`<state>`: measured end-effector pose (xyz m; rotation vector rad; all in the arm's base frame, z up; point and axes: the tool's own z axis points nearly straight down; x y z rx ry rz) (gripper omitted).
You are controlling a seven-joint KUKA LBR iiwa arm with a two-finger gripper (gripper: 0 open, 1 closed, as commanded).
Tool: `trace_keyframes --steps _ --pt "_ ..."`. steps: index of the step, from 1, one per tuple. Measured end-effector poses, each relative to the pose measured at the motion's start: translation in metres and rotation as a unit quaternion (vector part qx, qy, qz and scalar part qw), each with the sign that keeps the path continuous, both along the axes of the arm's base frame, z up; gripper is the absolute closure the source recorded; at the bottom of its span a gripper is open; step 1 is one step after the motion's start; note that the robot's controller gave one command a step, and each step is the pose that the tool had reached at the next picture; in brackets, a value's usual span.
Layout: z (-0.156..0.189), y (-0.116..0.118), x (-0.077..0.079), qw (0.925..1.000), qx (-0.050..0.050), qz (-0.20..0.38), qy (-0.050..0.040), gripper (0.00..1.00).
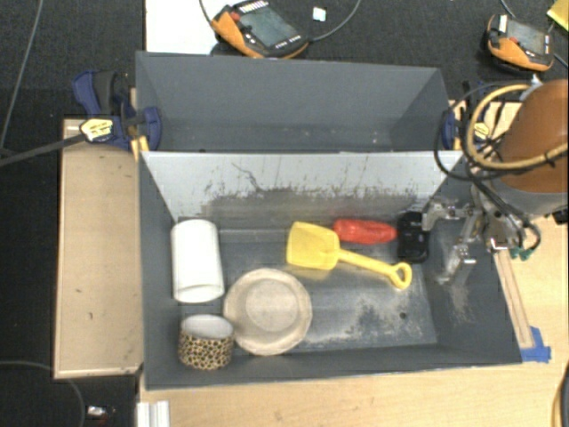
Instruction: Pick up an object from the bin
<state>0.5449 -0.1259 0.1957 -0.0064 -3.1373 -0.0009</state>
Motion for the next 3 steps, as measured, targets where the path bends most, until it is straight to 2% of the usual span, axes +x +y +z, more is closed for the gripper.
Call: trace_keyframes --steps 1,2,3 --pt "0.004 0.001 0.002 1.0 -0.001 0.003 -0.0039 0.0" --pt "-0.124 0.05 0.033 0.998 0.0 -0.063 -0.0074 0.0" --pt "-0.035 0.063 0.023 0.9995 -0.003 -0.028 -0.0122 0.0"
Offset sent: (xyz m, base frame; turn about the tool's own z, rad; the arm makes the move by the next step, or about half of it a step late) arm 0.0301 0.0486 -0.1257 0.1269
